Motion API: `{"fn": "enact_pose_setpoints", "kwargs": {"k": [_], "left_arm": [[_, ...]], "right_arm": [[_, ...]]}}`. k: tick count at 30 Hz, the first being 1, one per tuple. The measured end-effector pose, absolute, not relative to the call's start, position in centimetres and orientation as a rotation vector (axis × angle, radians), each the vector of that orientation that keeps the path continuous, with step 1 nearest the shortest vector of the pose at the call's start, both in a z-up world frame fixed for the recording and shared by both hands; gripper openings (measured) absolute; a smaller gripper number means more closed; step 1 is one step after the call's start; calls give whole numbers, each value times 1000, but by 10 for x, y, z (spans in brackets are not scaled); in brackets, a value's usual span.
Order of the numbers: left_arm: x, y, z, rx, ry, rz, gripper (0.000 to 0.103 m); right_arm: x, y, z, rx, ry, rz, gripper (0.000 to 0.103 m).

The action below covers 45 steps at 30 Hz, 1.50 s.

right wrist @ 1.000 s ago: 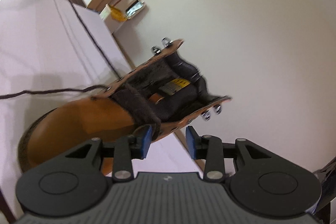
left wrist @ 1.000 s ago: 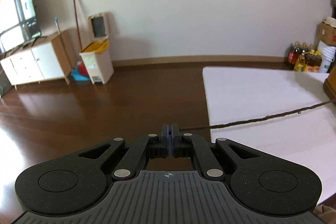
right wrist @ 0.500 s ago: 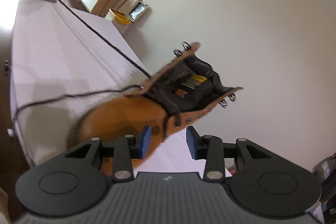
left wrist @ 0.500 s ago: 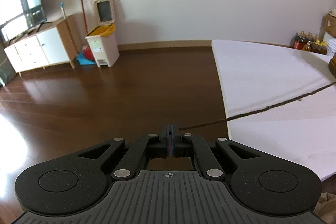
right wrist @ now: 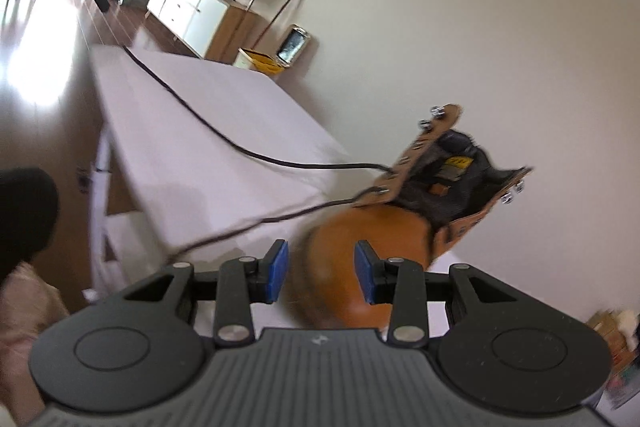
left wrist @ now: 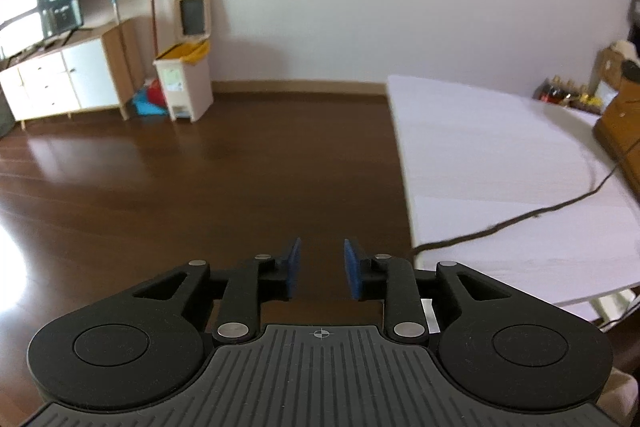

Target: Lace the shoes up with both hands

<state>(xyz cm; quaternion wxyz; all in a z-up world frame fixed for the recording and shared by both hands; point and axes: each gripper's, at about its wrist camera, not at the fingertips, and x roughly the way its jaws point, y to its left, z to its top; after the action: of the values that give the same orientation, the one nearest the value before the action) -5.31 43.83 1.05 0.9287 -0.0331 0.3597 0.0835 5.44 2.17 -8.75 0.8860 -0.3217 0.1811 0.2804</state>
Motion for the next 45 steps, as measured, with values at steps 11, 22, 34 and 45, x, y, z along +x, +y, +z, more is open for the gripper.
{"fn": "enact_pose_setpoints", "kwargs": {"k": [11,22,34,45], "left_arm": [[-21,320,14,48,644,-195,31],[7,262,-3,93,709,-296,11],[2,243,5,107,650,-357,12],[-10,195,23,136,535,-561,30]], "right_arm": [[22,36,-161,-474,617,691,38],[62,45,-238,-415,738,733,38],[60,31,-211,-405,723,762,3],[14,8,-63,-603,416,639,3]]}}
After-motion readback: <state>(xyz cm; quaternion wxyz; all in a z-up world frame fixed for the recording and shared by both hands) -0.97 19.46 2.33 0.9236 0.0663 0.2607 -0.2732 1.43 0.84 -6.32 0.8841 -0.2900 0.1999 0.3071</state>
